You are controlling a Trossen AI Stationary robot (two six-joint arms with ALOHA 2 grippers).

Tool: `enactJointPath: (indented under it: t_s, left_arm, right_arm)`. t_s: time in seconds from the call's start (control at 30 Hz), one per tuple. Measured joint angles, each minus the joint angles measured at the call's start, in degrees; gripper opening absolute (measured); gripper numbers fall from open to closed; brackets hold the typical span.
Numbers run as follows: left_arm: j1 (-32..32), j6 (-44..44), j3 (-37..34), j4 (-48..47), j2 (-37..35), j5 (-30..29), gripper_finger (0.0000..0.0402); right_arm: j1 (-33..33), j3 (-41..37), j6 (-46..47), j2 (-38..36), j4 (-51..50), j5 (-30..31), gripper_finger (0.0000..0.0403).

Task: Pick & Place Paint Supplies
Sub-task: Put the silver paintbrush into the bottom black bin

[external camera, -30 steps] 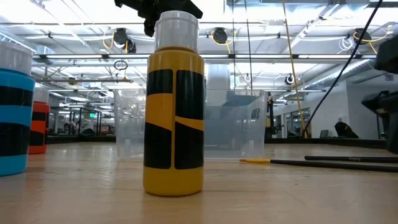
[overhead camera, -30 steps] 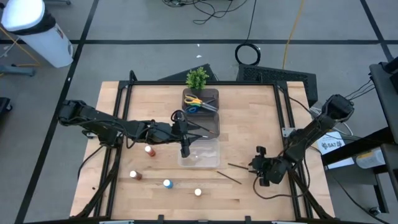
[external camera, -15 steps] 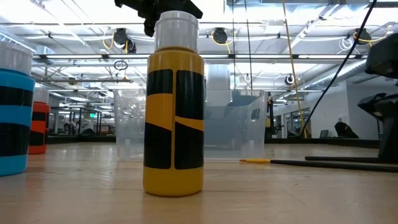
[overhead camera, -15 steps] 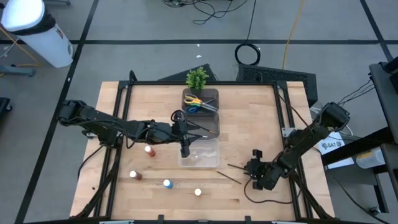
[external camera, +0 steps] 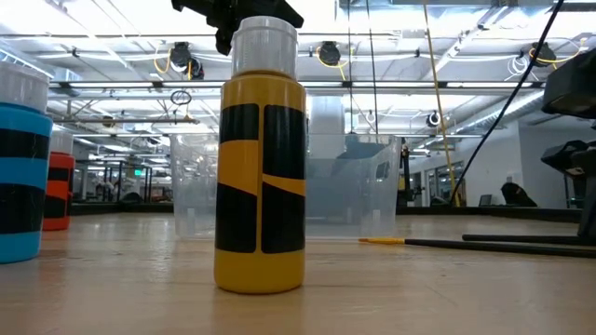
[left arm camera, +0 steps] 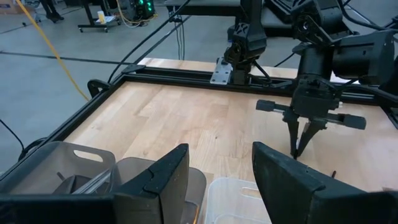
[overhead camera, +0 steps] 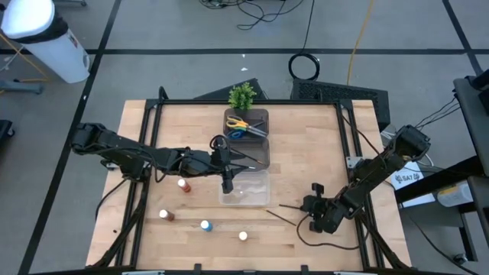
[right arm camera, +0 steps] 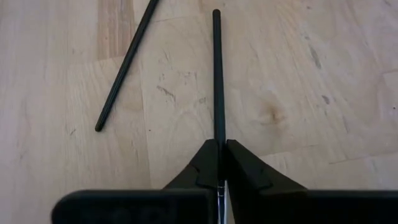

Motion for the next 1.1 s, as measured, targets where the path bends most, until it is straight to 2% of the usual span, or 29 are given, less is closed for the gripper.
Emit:
enactJointPath:
  t_s: [0.17,0.3,0.5,0.67,0.83,1.0,1.1]
  left_arm:
    - [0.0,0.0,0.0,0.0,0.0,0.0,0.0189]
    - [0.0,0.0,0.0,0.0,0.0,0.0,0.0189]
    - [0.0,0.0,0.0,0.1,0.0,0.0,0.0189]
    - [0.0,0.0,0.0,0.1,0.0,0.0,0.0189]
    - [0.0,0.0,0.0,0.2,0.0,0.0,0.0189]
    - [0.0,0.0,0.0,0.2,0.0,0.0,0.0189]
    - [0.0,0.0,0.0,0.2,0.0,0.0,0.0189]
  right_arm:
    - [-0.1,0.5,-0.6,-0.9,-0.6,0.3,0.0005]
    - [-0.1,2.6,-3.4,-5.5,-3.3,0.6,0.0003]
    - [-0.7,6.2,-4.6,-12.8,-14.4,5.8,0.0001]
    - [-1.4,7.1,-4.3,-17.7,-14.7,11.0,0.0001]
    - [-3.6,7.2,-9.3,-20.5,-9.8,17.3,0.0000]
    - [-10.3,7.2,-20.6,-20.9,-0.2,17.0,0.0000]
    - [-15.6,7.2,-27.9,-20.9,5.7,13.5,0.0000]
